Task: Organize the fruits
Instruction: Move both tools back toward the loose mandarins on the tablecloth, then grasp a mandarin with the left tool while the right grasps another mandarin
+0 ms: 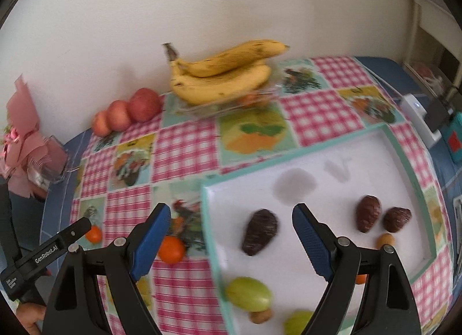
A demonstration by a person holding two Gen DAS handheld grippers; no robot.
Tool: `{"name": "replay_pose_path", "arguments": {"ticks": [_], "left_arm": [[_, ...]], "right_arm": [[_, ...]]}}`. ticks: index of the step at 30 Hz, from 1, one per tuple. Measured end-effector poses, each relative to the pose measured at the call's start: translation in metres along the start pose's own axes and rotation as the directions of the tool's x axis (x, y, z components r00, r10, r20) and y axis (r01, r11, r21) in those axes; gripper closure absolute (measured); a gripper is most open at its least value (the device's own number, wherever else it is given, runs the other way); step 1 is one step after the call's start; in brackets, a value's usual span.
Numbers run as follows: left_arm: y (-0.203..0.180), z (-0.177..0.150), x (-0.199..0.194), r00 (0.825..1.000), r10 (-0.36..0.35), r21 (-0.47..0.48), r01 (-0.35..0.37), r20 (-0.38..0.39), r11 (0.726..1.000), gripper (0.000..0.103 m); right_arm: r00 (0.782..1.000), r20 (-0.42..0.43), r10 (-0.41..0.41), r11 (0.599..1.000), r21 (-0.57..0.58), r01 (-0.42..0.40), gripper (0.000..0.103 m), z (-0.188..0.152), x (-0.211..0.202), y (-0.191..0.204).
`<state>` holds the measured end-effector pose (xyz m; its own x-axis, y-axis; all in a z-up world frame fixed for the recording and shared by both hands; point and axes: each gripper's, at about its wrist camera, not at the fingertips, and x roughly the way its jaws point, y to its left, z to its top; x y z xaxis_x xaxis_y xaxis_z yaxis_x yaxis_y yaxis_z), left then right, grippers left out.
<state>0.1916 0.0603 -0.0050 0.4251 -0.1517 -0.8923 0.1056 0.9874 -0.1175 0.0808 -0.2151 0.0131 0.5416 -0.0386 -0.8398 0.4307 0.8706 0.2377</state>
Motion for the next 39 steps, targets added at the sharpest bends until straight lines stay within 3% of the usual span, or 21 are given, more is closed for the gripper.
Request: {"name": "replay_pose_path", "arguments": {"ticks": [4, 12, 17, 20, 27, 32, 37, 39], "left_arm": [[0.023, 0.005, -0.005, 0.999, 0.043, -0.022, -0.042, 0.020, 0.999, 0.000], [0.055, 0.009, -0.003, 0.999, 0.047, -0.092, -0.045, 0.026, 0.995, 0.001], [0.049, 0.004, 0.026, 0.999, 0.017, -0.090, -0.021, -0.044, 0.996, 0.001], [0.042, -0.001, 0.049, 0.994, 0.011, -0.076, -0.019, -0.105, 0.997, 0.002], [0.030, -0.008, 0.074, 0.987, -0.009, -0.064, -0.001, -0.158, 0.998, 0.022], [0.036, -0.007, 0.075, 0.991, -0.012, -0.097, -0.001, -0.135, 0.995, 0.029], [0.048, -0.007, 0.072, 0.993, -0.034, -0.142, 0.017, -0.116, 0.990, 0.048], [0.053, -0.006, 0.072, 0.992, -0.051, -0.159, 0.032, -0.114, 0.987, 0.063]], "right_arm": [[1.000, -0.018, 0.011, 0.997, -0.076, -0.013, 0.016, -0.003, 0.010, 0.030], [0.998, -0.048, 0.036, 0.988, -0.151, -0.043, 0.017, -0.011, 0.026, 0.067], [0.996, -0.077, 0.037, 0.979, -0.198, -0.052, 0.018, -0.019, 0.040, 0.083], [0.993, -0.115, 0.017, 0.976, -0.215, -0.042, 0.026, -0.027, 0.055, 0.086], [0.979, -0.204, -0.023, 0.975, -0.220, -0.023, 0.035, -0.045, 0.089, 0.083], [0.976, -0.216, -0.039, 0.974, -0.225, -0.011, 0.039, -0.051, 0.095, 0.082], [0.975, -0.219, -0.040, 0.972, -0.234, -0.012, 0.046, -0.052, 0.097, 0.083], [0.975, -0.220, -0.040, 0.971, -0.237, -0.014, 0.050, -0.052, 0.097, 0.086]]}}
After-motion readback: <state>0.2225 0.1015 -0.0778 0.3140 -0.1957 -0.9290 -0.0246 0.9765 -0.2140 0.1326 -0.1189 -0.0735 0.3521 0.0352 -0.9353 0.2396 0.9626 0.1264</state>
